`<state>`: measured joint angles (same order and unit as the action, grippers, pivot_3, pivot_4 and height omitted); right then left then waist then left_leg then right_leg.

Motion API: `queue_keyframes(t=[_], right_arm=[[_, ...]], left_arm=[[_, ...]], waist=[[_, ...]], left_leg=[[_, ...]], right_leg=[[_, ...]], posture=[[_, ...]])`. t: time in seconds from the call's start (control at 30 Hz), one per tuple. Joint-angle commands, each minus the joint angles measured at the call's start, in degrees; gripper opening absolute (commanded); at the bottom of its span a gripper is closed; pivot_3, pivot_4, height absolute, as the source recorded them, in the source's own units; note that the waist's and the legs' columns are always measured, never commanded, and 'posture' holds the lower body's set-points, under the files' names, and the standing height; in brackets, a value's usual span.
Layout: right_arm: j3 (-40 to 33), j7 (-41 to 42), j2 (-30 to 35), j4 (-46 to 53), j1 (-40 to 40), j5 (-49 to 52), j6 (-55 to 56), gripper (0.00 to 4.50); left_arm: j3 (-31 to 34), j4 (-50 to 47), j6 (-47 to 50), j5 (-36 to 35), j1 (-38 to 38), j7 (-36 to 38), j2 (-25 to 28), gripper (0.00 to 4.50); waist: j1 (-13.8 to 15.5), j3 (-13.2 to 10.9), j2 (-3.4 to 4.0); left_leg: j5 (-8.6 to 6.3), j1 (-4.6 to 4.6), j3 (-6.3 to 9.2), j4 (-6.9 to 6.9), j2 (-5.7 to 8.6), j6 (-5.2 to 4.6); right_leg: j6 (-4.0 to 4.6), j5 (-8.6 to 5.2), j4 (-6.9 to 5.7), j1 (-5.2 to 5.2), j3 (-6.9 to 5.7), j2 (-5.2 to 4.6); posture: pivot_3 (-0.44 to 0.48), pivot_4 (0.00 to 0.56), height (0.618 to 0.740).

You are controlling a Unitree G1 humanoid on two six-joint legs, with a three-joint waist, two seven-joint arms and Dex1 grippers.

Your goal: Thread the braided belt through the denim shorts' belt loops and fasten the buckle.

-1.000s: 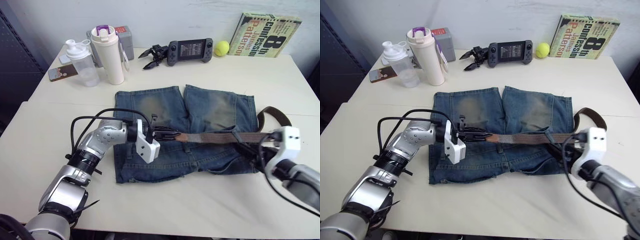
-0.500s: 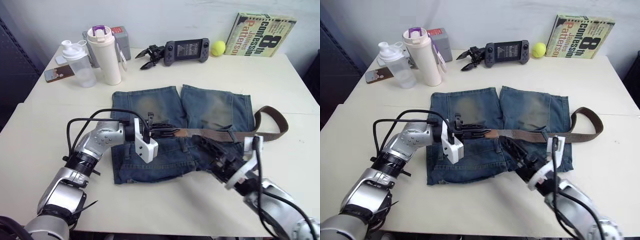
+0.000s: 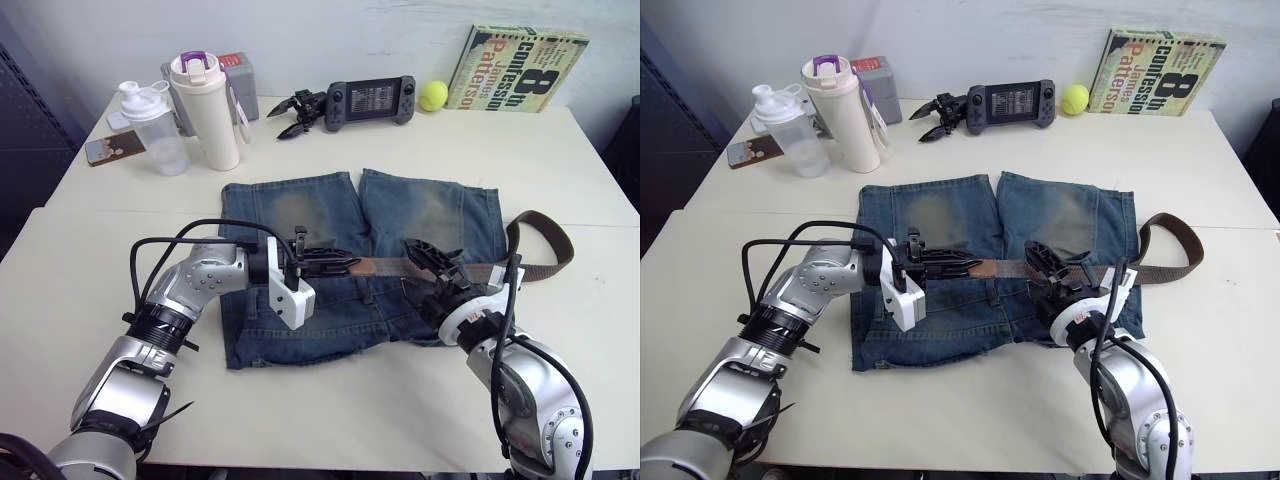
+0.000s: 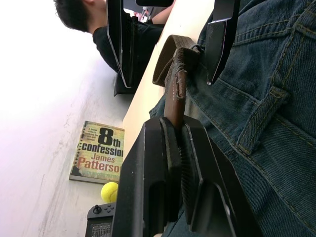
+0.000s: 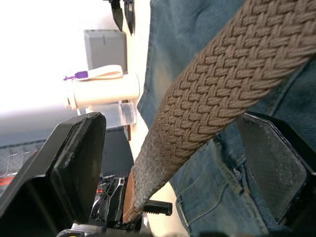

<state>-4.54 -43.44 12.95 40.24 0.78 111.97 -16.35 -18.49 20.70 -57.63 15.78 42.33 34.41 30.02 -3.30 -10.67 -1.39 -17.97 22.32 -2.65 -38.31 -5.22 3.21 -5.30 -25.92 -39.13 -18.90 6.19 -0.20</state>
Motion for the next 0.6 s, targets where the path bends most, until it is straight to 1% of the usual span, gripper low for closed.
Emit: queue_keyframes(t=[0.03,0.1,0.17,0.23,0.27,0.43,0.47,0.5,0.53,0.6], right_arm=[[-1.3,0.2,0.2,1.7,0.0,1.0,-0.4,3.24],[-1.4,0.4,0.2,1.6,-0.1,1.0,-0.6,2.33],[-1.3,0.4,0.0,1.6,-0.1,1.0,-0.6,1.23],[-1.0,0.4,0.1,1.4,-0.2,1.0,-0.7,0.37],[-0.8,0.4,0.0,1.2,-0.4,1.0,-0.7,0.05],[-0.5,0.4,-0.5,0.4,-1.3,1.0,0.1,0.05],[-0.8,0.8,-0.4,0.2,-1.6,1.0,0.3,0.05],[-1.0,1.1,-0.4,0.0,-1.8,1.0,0.4,0.00],[-1.5,1.4,-0.1,-0.4,-2.0,1.0,0.4,0.00],[-2.4,2.1,0.7,-0.9,-2.3,1.0,0.1,0.00]], left_arm=[[0.8,-1.4,-0.7,0.0,0.5,-1.2,0.2,0.00],[0.7,-1.3,-0.6,0.1,0.5,-1.2,0.3,0.00],[0.7,-1.4,-0.5,0.2,0.4,-1.2,0.3,0.00],[0.7,-1.4,-0.2,0.2,0.4,-1.1,0.3,0.00],[0.6,-1.4,0.0,0.2,0.4,-1.1,0.3,0.00],[0.4,-1.7,1.2,-1.1,-0.1,-0.7,-0.1,0.00],[0.1,-2.2,3.0,-3.4,-0.5,0.6,-0.2,0.00],[-0.2,-2.6,4.3,-5.0,-0.8,1.6,-0.3,0.83],[-0.4,-3.6,7.6,-7.3,-1.5,3.5,-0.1,1.09],[-0.4,-5.2,12.1,-9.6,-2.5,6.2,0.9,1.98]], waist=[[0.0,0.0,0.00],[0.0,0.0,0.00],[0.0,0.0,0.00],[0.0,0.0,0.00],[0.0,0.0,0.00],[0.0,0.0,0.00],[0.0,0.0,0.00],[0.0,0.0,0.00],[0.0,0.0,0.00],[-0.1,0.0,0.00]], left_leg=[[0.00,0.00,0.00,0.00,0.00,0.00],[0.00,0.00,0.00,0.00,0.00,0.00],[0.00,0.00,0.00,0.00,0.00,0.00],[0.00,0.00,0.00,0.00,0.00,0.00],[0.00,0.00,0.00,0.00,0.00,0.00],[0.00,0.00,-0.01,0.00,0.00,0.00],[0.00,0.00,0.00,0.00,0.00,0.00],[0.00,0.00,-0.01,0.00,0.00,0.00],[0.00,0.00,-0.01,-0.01,0.00,0.00],[0.00,0.00,-0.01,0.00,0.00,0.00]], right_leg=[[0.00,0.00,0.00,0.00,0.00,0.00],[0.00,0.00,0.00,0.00,0.00,0.00],[0.00,0.00,0.00,0.00,0.00,0.00],[0.00,0.00,-0.01,0.00,0.00,0.00],[0.00,0.00,-0.01,0.00,0.00,0.00],[0.00,0.00,-0.01,0.00,0.00,0.00],[0.00,0.00,-0.01,0.00,0.00,0.00],[0.00,0.00,-0.02,0.00,0.00,0.00],[0.00,0.00,-0.03,0.00,0.00,-0.01],[0.00,0.00,-0.15,0.00,0.00,-0.01]], posture=[[0.000,0.150,0.739],[0.000,0.150,0.739],[0.000,0.150,0.739],[0.000,0.150,0.739],[0.000,0.150,0.739],[0.000,0.150,0.739],[0.000,0.150,0.739],[0.000,0.150,0.739],[0.000,0.150,0.739],[0.000,0.150,0.739]])
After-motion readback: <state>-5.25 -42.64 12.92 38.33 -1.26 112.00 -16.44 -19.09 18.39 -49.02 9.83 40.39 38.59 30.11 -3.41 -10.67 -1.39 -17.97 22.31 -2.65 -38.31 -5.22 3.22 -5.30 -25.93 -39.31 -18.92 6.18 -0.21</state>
